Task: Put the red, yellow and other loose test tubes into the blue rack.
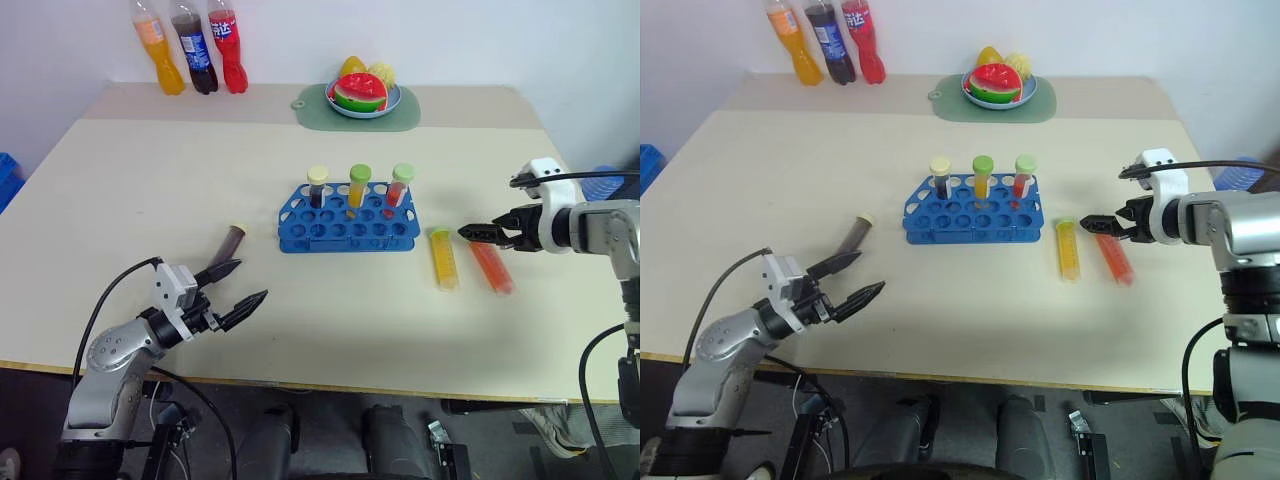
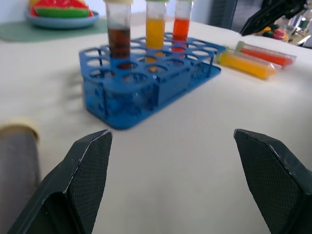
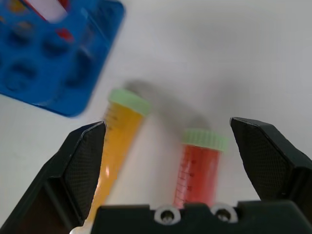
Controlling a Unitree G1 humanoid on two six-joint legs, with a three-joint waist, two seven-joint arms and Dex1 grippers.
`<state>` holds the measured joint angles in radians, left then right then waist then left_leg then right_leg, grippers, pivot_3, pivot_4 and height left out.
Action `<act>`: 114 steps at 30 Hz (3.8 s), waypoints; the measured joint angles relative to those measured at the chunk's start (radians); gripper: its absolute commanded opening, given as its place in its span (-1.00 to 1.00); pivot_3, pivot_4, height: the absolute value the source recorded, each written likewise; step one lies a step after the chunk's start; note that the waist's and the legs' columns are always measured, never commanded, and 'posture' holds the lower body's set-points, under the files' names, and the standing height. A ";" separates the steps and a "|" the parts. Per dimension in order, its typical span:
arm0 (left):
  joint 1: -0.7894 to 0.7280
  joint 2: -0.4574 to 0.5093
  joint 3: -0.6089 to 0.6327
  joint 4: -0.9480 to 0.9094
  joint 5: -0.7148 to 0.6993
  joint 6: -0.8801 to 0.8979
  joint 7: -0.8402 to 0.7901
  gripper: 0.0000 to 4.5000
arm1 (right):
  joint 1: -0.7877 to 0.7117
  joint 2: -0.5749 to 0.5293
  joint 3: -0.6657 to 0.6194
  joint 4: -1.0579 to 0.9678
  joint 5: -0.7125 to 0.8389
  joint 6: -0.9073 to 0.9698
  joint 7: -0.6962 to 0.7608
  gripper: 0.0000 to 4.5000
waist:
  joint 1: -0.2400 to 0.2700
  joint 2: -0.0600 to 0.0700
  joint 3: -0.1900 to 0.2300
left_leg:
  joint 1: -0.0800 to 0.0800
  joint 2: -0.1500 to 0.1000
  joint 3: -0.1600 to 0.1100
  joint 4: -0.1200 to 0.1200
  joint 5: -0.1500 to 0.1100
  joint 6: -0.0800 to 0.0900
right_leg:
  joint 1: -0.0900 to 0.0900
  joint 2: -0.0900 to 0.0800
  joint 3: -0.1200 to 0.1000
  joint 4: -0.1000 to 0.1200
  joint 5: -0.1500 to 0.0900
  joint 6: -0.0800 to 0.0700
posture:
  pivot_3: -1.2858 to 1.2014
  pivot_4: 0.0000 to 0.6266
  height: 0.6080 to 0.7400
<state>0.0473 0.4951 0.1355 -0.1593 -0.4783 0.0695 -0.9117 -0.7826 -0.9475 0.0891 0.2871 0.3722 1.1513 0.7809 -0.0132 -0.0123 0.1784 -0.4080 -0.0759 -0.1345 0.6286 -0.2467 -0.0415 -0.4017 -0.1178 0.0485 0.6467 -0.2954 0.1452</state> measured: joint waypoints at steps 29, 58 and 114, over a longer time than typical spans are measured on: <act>0.041 -0.022 -0.003 -0.030 0.003 0.002 0.025 0.87 | -0.008 0.012 0.132 0.185 -0.247 -0.297 0.219 -0.66 | -0.002 0.000 -0.001 | 0.000 0.000 0.001 0.002 0.000 0.000 | 0.000 0.001 0.000 0.001 0.001 0.000 | 0.03 -0.52 1.00; -0.098 -0.006 0.001 0.058 0.009 -0.005 -0.008 0.87 | 0.266 0.694 -0.216 -0.025 -0.046 -1.193 -0.030 -0.66 | -0.008 0.002 -0.002 | 0.001 0.002 0.000 0.001 0.002 -0.004 | -0.001 0.004 0.001 0.004 0.004 0.000 | 0.03 -0.52 1.00; -0.049 -0.006 0.003 -0.013 0.004 0.032 0.038 0.87 | 0.237 0.662 -0.209 0.135 0.009 -1.219 0.061 0.97 | -0.024 0.003 -0.002 | 0.014 0.003 0.001 -0.002 0.002 -0.003 | 0.010 0.005 0.001 0.002 0.004 -0.001 | 0.03 -0.52 1.00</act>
<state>-0.0015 0.4889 0.1381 -0.1721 -0.4743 0.1014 -0.8739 -0.5452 -0.2855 -0.1204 0.4220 0.3815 -0.0676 0.8415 -0.0367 -0.0089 0.1759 -0.3935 -0.0732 -0.1339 0.6262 -0.2447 -0.0447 -0.3915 -0.1132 0.0495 0.6487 -0.2913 0.1447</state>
